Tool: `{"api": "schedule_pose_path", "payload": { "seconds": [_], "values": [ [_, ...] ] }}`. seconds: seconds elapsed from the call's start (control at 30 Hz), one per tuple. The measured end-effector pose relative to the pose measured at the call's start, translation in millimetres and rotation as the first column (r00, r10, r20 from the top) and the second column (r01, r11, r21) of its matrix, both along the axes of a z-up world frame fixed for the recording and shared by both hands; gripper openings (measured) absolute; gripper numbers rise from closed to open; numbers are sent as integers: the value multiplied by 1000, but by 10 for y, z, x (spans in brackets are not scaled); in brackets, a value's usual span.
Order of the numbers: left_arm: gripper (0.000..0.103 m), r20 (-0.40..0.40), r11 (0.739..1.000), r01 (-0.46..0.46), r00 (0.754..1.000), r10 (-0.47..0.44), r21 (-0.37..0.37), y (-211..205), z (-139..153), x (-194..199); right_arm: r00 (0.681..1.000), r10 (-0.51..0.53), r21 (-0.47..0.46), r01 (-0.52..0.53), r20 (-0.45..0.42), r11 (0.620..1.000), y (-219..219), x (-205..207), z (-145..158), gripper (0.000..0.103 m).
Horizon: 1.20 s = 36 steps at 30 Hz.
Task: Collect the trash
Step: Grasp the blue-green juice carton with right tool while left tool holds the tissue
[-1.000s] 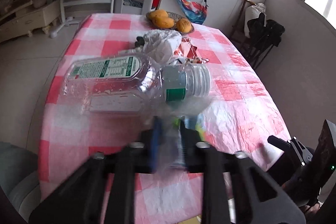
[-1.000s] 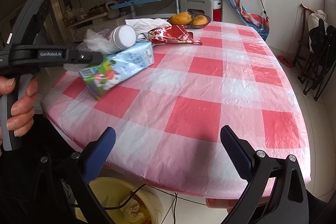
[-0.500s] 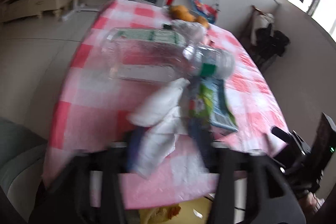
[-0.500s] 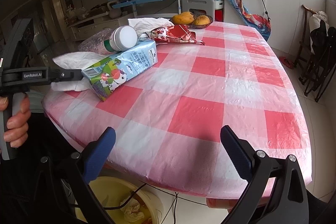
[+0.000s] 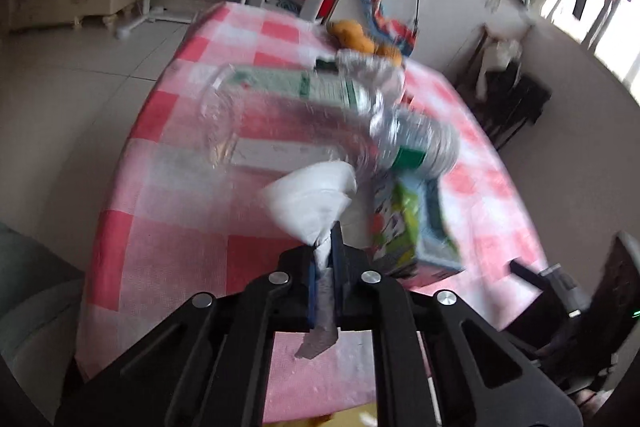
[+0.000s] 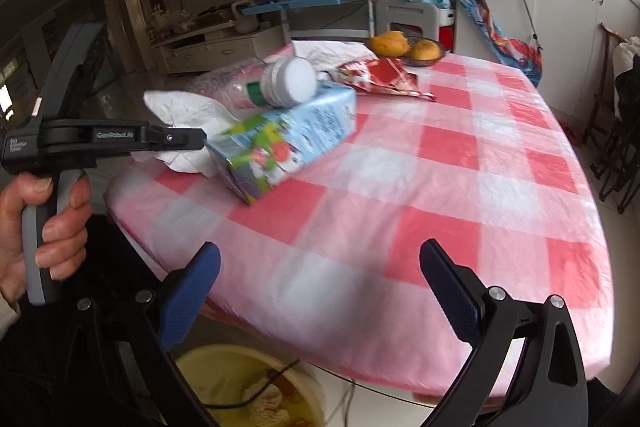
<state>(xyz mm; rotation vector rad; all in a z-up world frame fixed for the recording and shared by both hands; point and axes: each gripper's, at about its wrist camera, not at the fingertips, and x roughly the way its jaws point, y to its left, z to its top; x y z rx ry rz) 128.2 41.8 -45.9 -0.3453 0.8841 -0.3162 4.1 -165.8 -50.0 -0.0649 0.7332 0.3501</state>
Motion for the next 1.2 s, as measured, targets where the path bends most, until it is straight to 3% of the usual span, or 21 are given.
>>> {"api": "schedule_pose_path", "payload": {
  "seconds": [0.13,0.27,0.47,0.6,0.67,0.77,0.83,0.93,1.0,1.13,1.2],
  "values": [
    [7,35,995,-32,999,35,-96,162,67,-23,1000,8,14,-8,9,1000,292,187,100,95],
    [7,58,993,-33,998,40,-115,193,95,-35,1000,-9,-36,9,11,999,642,439,123,95],
    [7,73,999,-18,997,20,-39,84,98,-80,996,-81,-71,78,-39,994,776,764,-57,95],
    [7,16,998,-24,1000,23,61,26,-19,-32,996,-62,-56,59,-63,997,620,702,-84,79],
    [7,-13,997,-34,999,34,65,44,-68,-7,996,-50,-70,46,-68,996,508,640,-61,70],
    [22,-41,997,-48,998,50,53,96,-107,7,995,-49,-83,42,-81,996,284,566,-17,60],
    [44,-16,993,-84,996,85,80,134,-71,-18,995,-30,-73,23,-98,997,103,498,4,59],
    [57,70,978,-148,988,139,150,144,44,-105,995,-38,-81,31,-87,996,-53,430,22,64],
    [63,117,972,-149,985,129,183,89,118,-156,997,-57,-68,53,-56,996,-119,393,49,78],
    [67,118,955,-48,993,13,292,-208,90,-158,998,-53,-52,52,-20,997,-45,444,46,84],
    [67,99,931,-8,995,-30,366,-360,21,-138,999,-47,-81,45,-18,996,-3,498,16,84]
  ]
}}
